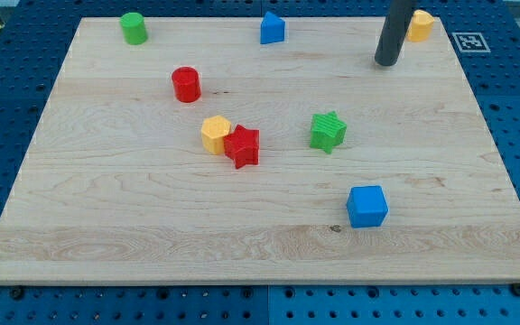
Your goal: Move the blue cube slightly to the left
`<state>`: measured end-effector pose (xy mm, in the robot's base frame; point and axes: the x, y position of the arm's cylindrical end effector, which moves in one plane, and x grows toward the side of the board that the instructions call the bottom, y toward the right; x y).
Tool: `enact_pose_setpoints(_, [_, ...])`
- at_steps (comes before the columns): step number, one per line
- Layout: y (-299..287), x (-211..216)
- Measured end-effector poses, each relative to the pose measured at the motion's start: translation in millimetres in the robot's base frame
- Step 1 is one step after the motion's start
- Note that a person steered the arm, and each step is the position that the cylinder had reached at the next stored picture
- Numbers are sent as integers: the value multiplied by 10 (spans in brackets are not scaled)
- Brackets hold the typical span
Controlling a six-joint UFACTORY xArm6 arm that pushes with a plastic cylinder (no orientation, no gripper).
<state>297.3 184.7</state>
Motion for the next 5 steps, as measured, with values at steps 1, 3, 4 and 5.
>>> enact_pose_setpoints(1, [-44,39])
enact_pose_setpoints(3, [-429,515])
enact_pose_setpoints(4, [-502,965])
enact_pose_setpoints(5, [-256,1360])
